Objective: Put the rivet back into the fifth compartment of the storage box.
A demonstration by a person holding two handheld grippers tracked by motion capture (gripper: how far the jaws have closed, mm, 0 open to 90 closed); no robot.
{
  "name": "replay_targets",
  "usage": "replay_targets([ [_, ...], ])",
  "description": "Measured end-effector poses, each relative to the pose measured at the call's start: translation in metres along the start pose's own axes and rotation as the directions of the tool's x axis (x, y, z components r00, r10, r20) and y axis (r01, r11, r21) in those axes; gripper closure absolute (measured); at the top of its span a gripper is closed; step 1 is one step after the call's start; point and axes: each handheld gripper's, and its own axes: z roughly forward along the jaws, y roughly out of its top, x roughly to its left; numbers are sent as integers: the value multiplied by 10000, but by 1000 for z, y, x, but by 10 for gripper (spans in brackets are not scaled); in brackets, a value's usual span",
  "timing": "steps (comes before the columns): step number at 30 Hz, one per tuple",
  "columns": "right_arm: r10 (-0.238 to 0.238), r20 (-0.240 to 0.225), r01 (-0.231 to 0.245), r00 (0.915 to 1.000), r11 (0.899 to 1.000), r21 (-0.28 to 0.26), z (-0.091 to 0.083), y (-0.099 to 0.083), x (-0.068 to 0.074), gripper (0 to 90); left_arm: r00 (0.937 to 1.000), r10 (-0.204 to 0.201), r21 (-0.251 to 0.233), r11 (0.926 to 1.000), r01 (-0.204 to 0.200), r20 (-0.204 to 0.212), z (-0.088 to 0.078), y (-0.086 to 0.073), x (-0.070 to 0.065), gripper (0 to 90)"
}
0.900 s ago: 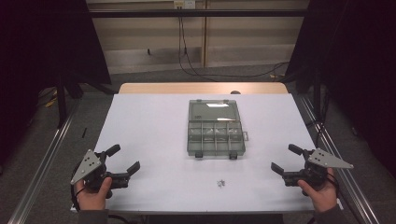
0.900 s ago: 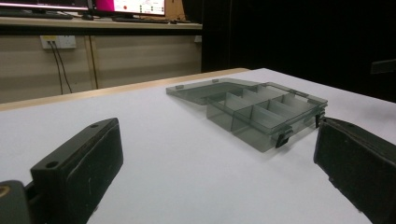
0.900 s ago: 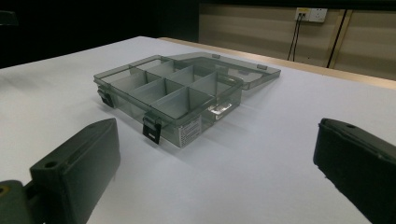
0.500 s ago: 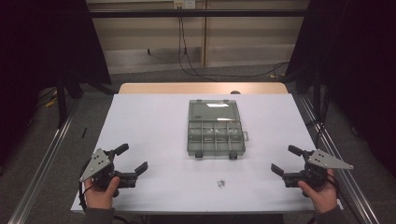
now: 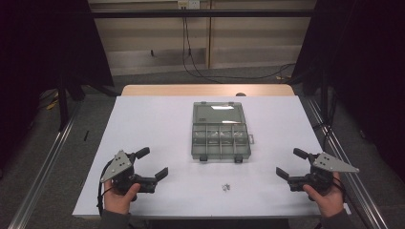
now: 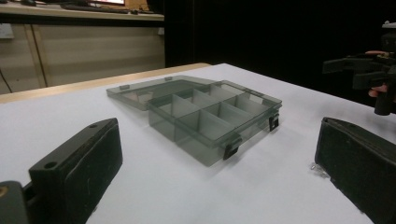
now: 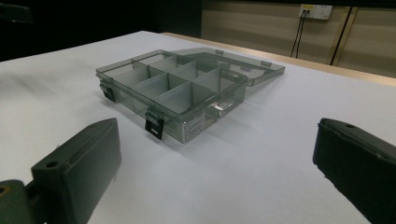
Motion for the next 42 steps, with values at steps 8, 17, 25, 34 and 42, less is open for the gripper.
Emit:
replay_targets([
  [8,-101,-130,102,9999,9999,75,0,-1,2,3,9980,104,624,9979,-144,628,30,-1,-23,6],
  [17,-78,-114,79,9999,9999,92,-3,-3,2,5,9943,-33,790,9969,-52,1066,58,0,-43,7],
  [25,-66,-93,68,9999,9998,163,-5,-4,2,9,9910,207,895,9955,-327,1320,75,2,-59,7],
  [34,-131,-115,133,9998,9997,193,-5,-4,2,12,9852,215,1249,9912,-432,1703,91,0,-75,6],
  [42,-132,-186,137,9997,9996,253,-5,-4,3,20,9831,204,1852,9812,-547,1822,103,-5,-85,8],
])
